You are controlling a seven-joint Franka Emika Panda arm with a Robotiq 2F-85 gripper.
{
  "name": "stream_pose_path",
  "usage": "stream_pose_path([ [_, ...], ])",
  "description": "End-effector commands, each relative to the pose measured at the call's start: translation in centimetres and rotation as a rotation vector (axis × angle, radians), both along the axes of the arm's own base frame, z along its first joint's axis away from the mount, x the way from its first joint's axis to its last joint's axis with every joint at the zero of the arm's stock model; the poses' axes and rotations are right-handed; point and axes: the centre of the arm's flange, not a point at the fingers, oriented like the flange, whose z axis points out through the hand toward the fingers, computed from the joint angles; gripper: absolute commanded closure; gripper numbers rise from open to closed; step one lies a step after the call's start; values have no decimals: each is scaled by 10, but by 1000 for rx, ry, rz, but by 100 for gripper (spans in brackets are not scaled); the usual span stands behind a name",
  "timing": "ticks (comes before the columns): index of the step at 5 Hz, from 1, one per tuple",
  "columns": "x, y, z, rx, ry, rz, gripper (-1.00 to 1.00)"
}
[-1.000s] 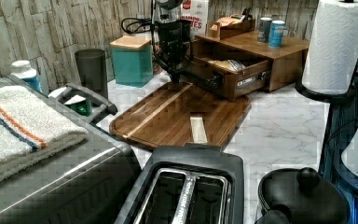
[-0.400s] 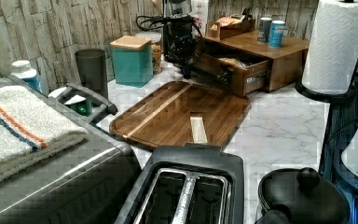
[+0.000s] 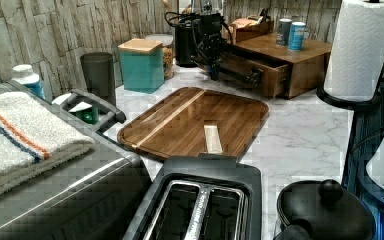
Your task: Close the drawer.
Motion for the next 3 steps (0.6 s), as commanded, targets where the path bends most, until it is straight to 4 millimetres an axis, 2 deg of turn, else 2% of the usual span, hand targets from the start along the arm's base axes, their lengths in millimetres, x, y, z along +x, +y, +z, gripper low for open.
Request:
stream_pose_path([
  [1, -115, -211, 74, -286, -105, -365, 100],
  [2, -123, -228, 81, -353, -71, -353, 100],
  [3, -112, -231, 85, -208, -98, -272, 100],
])
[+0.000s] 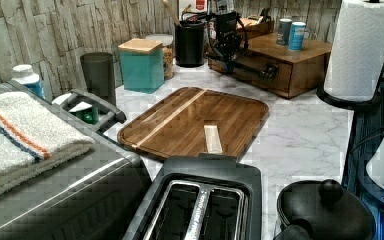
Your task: Close the drawer.
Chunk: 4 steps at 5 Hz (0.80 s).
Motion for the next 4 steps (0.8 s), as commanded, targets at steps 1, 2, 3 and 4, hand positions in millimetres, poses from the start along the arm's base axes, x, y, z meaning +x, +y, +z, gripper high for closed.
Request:
stream_pose_path([
  [1, -89, -187, 88, -92, -120, -234, 100],
  [2, -89, -187, 88, -92, -121, -234, 100],
  [3, -89, -187, 88, -92, -121, -234, 100],
  [4, -89, -187, 88, -92, -121, -234, 100],
])
